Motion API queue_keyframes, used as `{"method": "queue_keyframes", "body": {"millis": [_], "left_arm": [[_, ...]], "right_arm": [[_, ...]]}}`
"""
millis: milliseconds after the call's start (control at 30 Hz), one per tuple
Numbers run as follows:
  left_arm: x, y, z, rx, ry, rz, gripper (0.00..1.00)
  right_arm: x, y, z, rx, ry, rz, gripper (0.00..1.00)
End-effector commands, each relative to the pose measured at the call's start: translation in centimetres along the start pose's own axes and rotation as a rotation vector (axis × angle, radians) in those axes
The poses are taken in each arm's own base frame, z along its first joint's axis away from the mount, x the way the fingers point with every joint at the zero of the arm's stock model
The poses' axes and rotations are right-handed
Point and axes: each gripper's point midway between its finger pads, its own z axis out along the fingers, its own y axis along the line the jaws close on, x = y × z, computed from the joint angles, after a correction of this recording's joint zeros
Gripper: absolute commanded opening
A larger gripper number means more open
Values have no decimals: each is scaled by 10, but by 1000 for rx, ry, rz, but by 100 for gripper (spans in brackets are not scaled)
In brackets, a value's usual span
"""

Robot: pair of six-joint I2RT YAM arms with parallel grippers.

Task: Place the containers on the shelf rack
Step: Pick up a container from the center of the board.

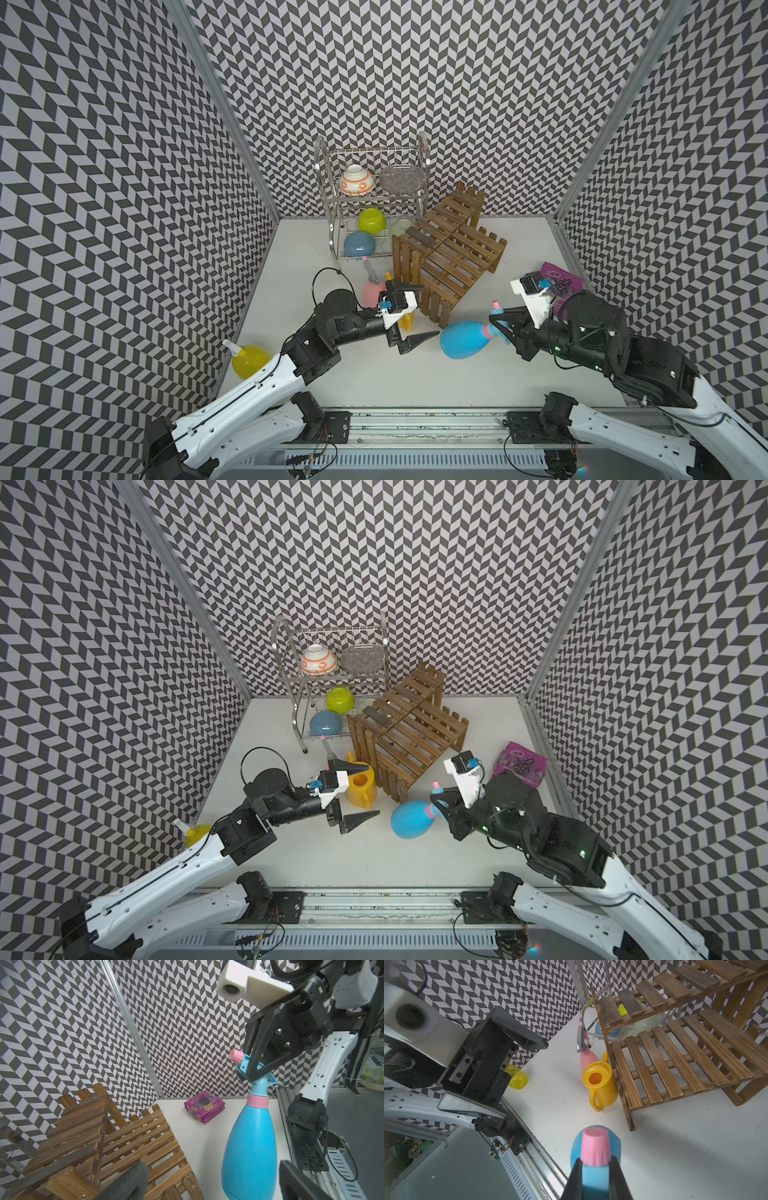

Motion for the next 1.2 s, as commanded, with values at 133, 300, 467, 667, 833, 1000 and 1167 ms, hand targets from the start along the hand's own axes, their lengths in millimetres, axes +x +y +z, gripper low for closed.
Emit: {"method": "queue_keyframes", "body": {"millis": [133, 300, 467, 667, 833, 1000, 1167], "left_arm": [[7, -28, 9, 171, -43, -39, 100], [13, -22, 20, 159, -42, -43, 100], [1, -30, 32, 238, -119, -115, 99], [7, -51, 53, 330, -99, -115, 97], [9, -51, 67, 350, -74, -97, 87], [9, -45, 75, 306, -73, -55, 79], [5, -43, 77, 292, -84, -40, 61]], "right_arm": [[-25, 26, 3, -99, -15, -209, 0], [-27, 38, 14, -158, 9, -325, 0], [-31, 56, 7, -260, -71, -473, 0], [-27, 69, 3, -339, -103, -591, 0], [-22, 71, 8, -359, -68, -602, 0], [-24, 73, 9, -365, -74, -599, 0], [-23, 73, 11, -366, -67, -590, 0]]}}
